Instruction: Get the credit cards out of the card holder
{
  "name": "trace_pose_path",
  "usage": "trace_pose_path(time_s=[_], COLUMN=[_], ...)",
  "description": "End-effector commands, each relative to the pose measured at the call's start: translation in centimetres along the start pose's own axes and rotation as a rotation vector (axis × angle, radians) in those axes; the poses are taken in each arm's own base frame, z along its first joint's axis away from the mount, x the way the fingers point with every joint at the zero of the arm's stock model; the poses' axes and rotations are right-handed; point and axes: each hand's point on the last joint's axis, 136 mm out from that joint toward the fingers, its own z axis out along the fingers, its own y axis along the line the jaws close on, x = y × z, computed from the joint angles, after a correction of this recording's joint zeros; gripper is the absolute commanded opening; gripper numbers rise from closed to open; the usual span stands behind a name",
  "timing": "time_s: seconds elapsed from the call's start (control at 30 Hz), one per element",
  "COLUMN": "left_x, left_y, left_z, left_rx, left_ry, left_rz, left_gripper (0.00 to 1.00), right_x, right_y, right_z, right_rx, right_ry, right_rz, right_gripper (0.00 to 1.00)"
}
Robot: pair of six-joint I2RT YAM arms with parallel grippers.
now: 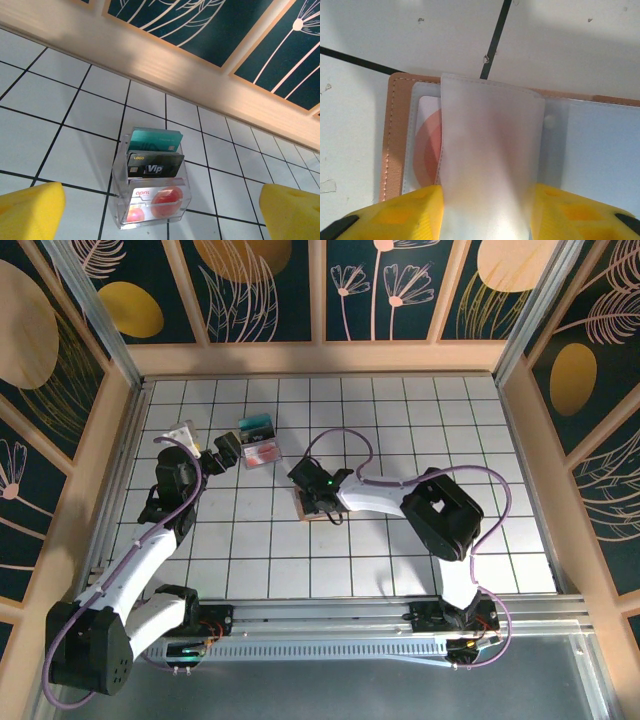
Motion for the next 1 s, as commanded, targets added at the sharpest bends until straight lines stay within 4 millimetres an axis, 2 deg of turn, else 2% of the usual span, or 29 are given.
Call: trace_pose_path(time_s=[0.0, 0.27, 0.43, 0.73, 0.97], left_x=[-0.9, -1.1, -1.3, -1.2, -1.4], left_y=[-0.3, -1.0, -1.5, -1.3, -1.5], left_z=[-0.2, -0.1, 0.0, 0.0, -0.3], left_rx=[0.01, 0.036, 0.053, 0.046, 0.055], left_ry=[-0.018, -0.006, 0.003, 0.007, -0.003], left_rz=[0.012, 0.031, 0.036, 0.043, 0.063], left_gripper=[0.99, 0.99, 0.99, 0.99, 0.99], right_x=[-0.5, -0.9, -1.2, -2.0, -2.0], right_y=[-0.7, -2.9, -3.6, -4.6, -5.8], right_z=[-0.6, -1.0, -1.5, -2.6, -2.8], right_rx=[0.013, 0.094, 0.13, 0.167, 0.181], right_ry=[-0.022, -0.041, -0.055, -0.092, -0.093], right_rz=[0.027, 0.089, 0.1, 0.115, 0.144], right_gripper=[0.44, 0.45, 0.51, 0.51, 0.51])
